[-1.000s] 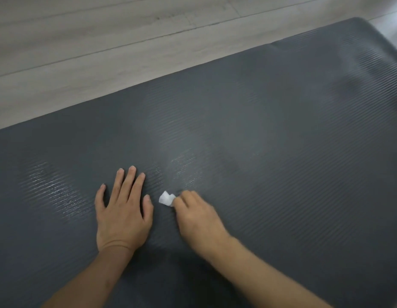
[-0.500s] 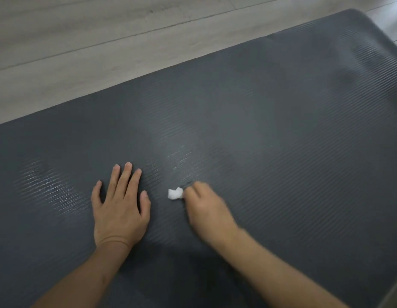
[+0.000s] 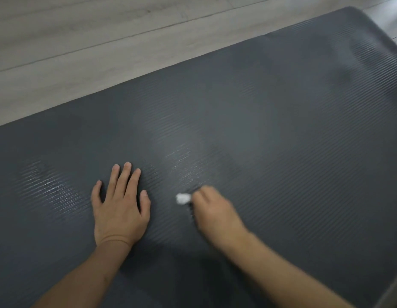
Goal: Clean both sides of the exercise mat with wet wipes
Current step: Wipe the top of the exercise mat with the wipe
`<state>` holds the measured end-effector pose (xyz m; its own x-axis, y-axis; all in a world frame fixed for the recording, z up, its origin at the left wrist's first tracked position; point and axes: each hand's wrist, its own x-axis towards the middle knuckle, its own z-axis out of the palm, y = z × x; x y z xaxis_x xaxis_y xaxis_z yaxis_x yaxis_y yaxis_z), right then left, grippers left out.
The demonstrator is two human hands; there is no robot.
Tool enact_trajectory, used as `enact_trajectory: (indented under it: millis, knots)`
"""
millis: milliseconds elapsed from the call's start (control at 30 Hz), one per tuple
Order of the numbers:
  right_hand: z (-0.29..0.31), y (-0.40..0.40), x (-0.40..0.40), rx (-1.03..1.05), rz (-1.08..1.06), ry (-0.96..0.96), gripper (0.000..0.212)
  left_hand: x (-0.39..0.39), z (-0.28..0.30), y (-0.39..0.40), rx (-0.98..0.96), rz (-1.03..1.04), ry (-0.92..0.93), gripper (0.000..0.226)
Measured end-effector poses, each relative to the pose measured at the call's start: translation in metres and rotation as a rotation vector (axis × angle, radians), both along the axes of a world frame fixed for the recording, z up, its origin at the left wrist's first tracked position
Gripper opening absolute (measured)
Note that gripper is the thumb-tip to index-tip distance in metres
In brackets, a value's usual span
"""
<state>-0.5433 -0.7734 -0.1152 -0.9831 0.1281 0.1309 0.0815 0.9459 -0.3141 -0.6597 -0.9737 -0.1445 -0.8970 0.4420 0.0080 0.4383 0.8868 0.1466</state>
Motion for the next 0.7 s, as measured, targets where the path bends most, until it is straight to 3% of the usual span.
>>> enact_trajectory:
  millis: [133,200,267,367,433,500,600,700]
  knots:
    - [0.005,0.149,-0.023,0.119,-0.54,0.013,0.014,-0.001,0.0,0.001,0.01,0.005,-0.002,0.061]
    - [0.008,0.151,-0.028,0.102,-0.726,0.081,0.013,-0.001,0.0,0.001,0.013,0.007,0.004,0.061]
    - [0.005,0.086,-0.029,0.052,-0.693,0.091,0.009,0.0,0.0,0.001,0.015,0.005,0.004,0.061]
    - [0.002,-0.04,0.0,-0.041,-0.174,-0.033,0.015,-0.001,0.0,0.0,0.012,-0.005,0.006,0.061]
    - [0.004,-0.037,0.009,-0.015,0.045,-0.034,0.013,-0.001,0.001,-0.001,0.009,-0.008,-0.003,0.062]
    - [0.002,0.034,-0.003,0.052,-0.073,0.0,0.007,-0.001,0.001,-0.001,0.01,-0.008,0.003,0.062]
    - [0.008,0.167,-0.022,0.159,-0.584,-0.013,0.012,-0.002,0.001,0.0,0.023,-0.005,0.0,0.062]
    - [0.012,0.16,-0.024,0.125,-0.734,0.023,0.008,-0.001,0.001,0.0,0.027,-0.002,-0.006,0.061]
